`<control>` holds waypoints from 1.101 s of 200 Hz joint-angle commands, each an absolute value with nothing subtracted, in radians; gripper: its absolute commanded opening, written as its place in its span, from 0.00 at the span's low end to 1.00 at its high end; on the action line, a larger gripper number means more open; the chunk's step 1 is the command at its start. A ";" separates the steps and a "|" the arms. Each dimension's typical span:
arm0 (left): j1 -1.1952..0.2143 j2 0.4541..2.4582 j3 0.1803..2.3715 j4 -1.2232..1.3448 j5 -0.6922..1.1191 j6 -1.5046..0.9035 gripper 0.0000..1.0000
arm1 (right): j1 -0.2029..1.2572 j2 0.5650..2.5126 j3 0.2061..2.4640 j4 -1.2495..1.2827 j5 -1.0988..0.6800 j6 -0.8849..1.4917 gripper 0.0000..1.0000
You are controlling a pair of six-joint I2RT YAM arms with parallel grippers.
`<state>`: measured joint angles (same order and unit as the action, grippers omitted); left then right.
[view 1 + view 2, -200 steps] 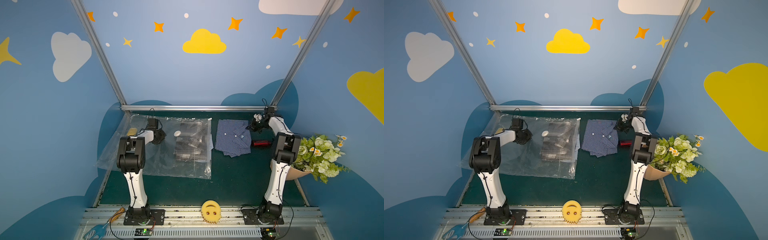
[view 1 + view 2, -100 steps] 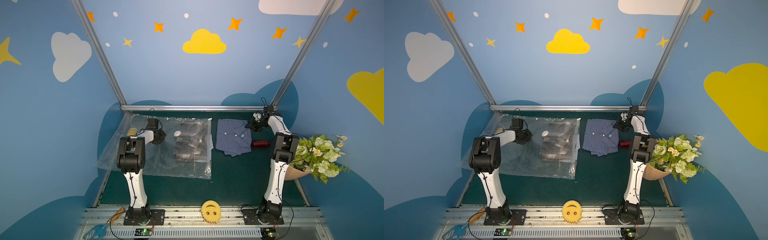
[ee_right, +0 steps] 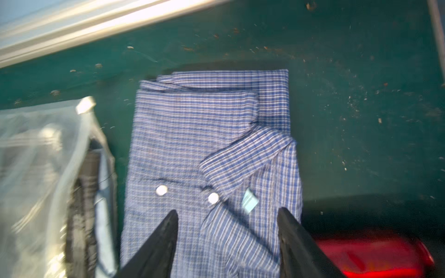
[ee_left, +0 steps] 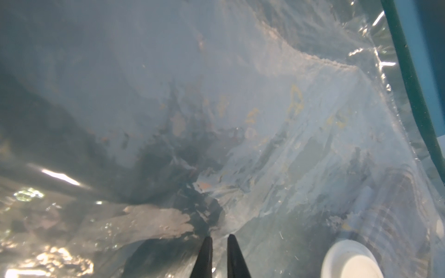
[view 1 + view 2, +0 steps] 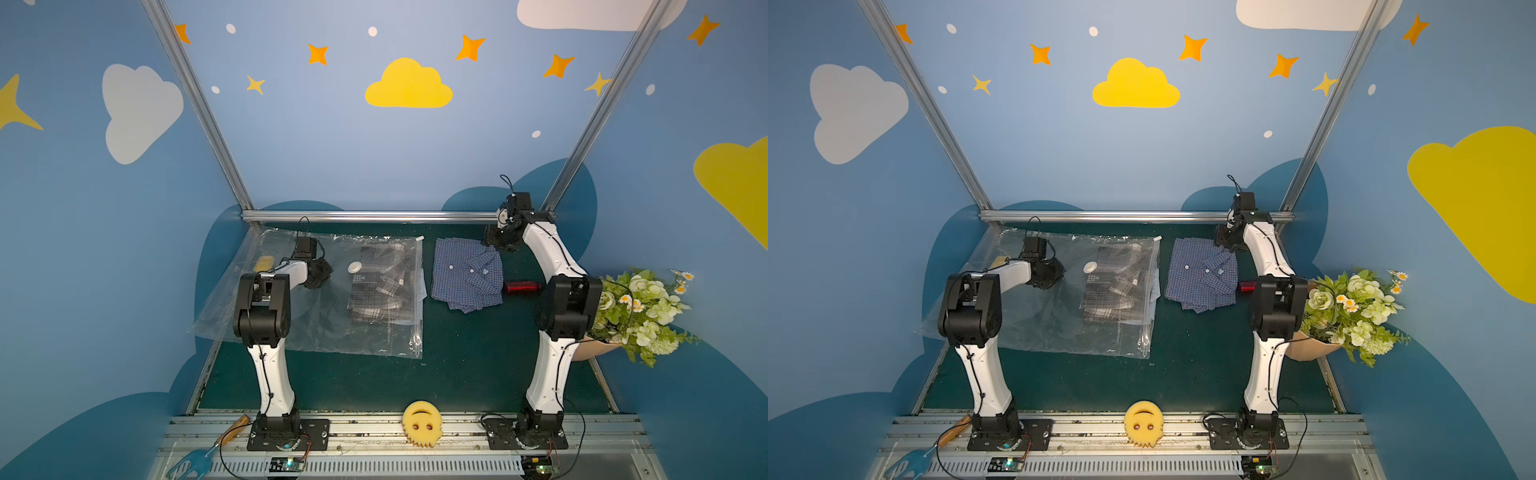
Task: Take the shirt out of the vacuum bag
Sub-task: Place the shirt at the center of the board.
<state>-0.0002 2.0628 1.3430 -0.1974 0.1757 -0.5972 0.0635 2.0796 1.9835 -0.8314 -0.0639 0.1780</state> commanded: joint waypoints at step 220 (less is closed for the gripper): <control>-0.364 1.711 1.371 -0.403 0.070 -0.412 0.83 | 0.040 2.321 2.021 -0.782 -0.260 0.231 0.64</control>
<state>-0.2535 1.7004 1.3228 -0.3004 0.1165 -0.4656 0.0521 2.3898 2.0525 -0.8322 -0.2066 0.2306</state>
